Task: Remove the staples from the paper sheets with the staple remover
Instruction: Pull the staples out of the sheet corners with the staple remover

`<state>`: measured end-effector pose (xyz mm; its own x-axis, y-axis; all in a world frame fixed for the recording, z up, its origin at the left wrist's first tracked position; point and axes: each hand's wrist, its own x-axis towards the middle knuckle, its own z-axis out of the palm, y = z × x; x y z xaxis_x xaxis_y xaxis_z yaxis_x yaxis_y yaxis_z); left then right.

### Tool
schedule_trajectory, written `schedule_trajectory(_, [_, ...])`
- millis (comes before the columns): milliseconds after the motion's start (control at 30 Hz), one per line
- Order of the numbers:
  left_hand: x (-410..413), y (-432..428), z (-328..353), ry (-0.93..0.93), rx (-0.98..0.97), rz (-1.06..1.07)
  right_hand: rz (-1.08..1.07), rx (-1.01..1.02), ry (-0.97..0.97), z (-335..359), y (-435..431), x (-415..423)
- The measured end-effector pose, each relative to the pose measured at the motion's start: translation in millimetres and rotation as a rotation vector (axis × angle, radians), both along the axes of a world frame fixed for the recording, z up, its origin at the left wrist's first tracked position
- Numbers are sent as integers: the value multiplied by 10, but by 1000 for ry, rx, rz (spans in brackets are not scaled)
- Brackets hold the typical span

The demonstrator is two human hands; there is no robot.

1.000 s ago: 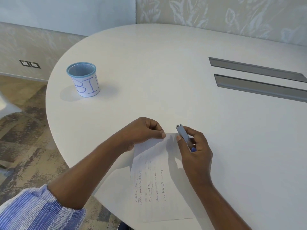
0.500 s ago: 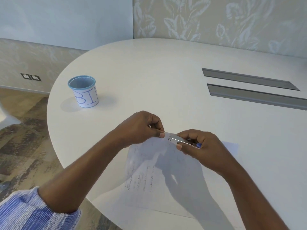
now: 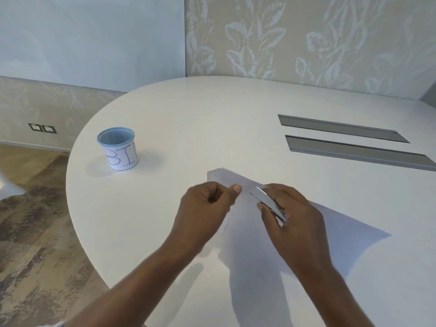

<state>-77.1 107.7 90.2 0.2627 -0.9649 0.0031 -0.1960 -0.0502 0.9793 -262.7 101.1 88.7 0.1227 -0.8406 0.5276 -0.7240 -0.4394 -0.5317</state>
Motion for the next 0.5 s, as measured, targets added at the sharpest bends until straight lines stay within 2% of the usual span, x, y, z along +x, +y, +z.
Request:
schedule_trajectory(100, [-57,-13,51,283,86,-48,-43,-143,137,-35,111,81])
schedule_trajectory(233, [-73,-64,116,418,126,-65,-31,-279,240,-105,216,128])
schedule_trajectory(400, [-130,-94,130,456,133,-31,12,-148,200,-48,389,136])
schedule_trajectory(500, [-156,-128,170,481,116,-50,65,-21,43,28,495,84])
